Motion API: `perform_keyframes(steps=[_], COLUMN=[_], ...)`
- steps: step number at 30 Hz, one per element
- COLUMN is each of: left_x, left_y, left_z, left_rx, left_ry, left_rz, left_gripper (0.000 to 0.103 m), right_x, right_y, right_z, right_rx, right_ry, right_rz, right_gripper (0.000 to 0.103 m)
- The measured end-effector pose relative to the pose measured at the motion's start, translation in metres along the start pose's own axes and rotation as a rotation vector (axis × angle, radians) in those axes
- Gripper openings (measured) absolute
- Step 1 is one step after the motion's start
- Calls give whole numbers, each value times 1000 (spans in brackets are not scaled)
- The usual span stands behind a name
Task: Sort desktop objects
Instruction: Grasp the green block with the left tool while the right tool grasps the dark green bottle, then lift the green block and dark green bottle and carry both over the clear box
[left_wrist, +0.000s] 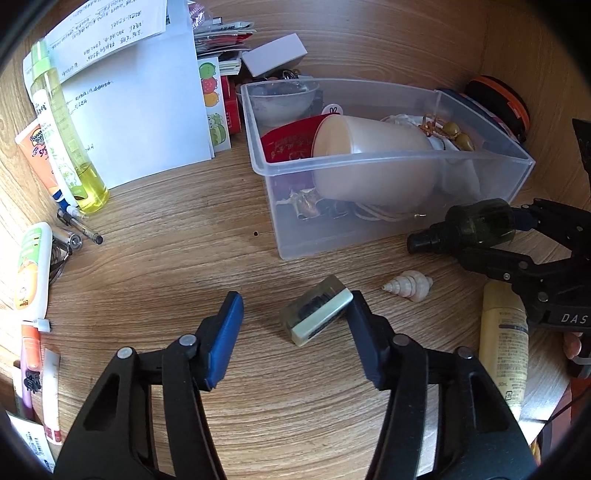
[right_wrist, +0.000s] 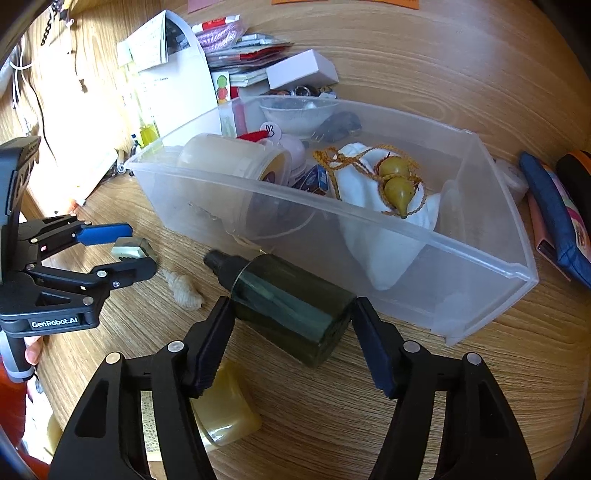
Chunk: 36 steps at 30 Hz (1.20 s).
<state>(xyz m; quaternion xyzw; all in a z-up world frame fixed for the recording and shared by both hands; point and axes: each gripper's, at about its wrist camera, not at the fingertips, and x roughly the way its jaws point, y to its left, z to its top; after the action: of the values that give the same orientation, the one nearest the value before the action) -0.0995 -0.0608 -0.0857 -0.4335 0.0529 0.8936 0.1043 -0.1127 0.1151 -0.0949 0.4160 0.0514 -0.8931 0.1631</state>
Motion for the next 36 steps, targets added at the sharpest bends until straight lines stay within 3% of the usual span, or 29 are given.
perform_keyframes(steps=[9, 23, 36], left_x=[4, -17, -77], left_y=[2, 10, -6], left_z=[2, -5, 7], left_rx=[-8, -58, -11], left_ry=[-16, -66, -211], left_rz=[13, 36, 53], left_gripper=[33, 33, 33], right_x=[-11, -38, -76], right_y=[1, -7, -17], right_z=[-1, -8, -7], right_rx=[-4, 15, 35], right_ry=[-50, -93, -178], right_rz=[-30, -30, -23], right_gripper=[62, 62, 62])
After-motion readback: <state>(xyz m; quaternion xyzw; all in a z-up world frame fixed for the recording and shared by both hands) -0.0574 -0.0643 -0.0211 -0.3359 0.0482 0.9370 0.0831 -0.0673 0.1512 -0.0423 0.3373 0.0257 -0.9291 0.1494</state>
